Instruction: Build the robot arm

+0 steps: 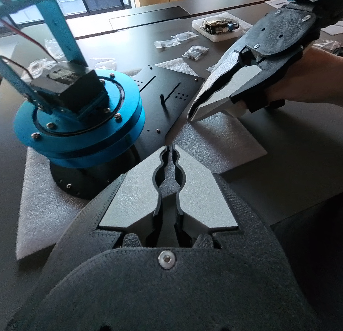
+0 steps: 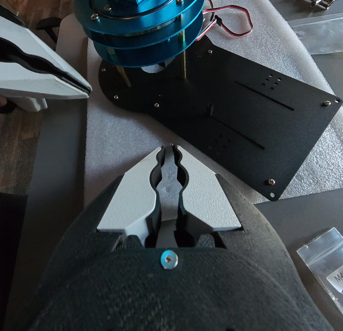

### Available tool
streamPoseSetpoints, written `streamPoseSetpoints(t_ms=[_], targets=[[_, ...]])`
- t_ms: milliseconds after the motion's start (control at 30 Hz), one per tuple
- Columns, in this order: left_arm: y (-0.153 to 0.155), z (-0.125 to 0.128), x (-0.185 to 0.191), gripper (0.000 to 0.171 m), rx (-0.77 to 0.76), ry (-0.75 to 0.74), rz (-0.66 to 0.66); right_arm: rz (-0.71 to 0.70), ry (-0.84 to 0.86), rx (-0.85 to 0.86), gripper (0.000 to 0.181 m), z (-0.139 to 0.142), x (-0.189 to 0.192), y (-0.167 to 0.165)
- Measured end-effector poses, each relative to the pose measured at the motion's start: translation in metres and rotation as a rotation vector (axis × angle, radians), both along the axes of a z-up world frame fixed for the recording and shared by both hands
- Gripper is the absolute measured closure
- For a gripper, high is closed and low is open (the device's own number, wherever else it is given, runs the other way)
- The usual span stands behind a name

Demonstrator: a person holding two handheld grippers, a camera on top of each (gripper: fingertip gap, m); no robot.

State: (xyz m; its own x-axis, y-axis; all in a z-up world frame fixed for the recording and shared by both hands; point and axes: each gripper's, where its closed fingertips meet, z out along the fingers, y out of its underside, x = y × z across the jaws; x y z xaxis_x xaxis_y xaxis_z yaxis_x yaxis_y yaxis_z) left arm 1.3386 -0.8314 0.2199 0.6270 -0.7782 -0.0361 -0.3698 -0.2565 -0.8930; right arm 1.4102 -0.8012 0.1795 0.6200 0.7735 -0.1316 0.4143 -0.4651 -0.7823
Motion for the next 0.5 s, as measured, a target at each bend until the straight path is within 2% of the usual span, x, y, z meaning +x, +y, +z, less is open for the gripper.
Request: streamPoseSetpoints(t_ms=[367,500], targets=[[0.007,0.003,-0.038,0.17,0.001,0.001,0.1,-0.031,0.042,-0.033,0.173,0.002,-0.001,0.005],[0.008,0.003,-0.048,0.17,-0.006,-0.004,0.123,-0.019,0.0,-0.038,0.178,0.0,-0.005,0.005]])
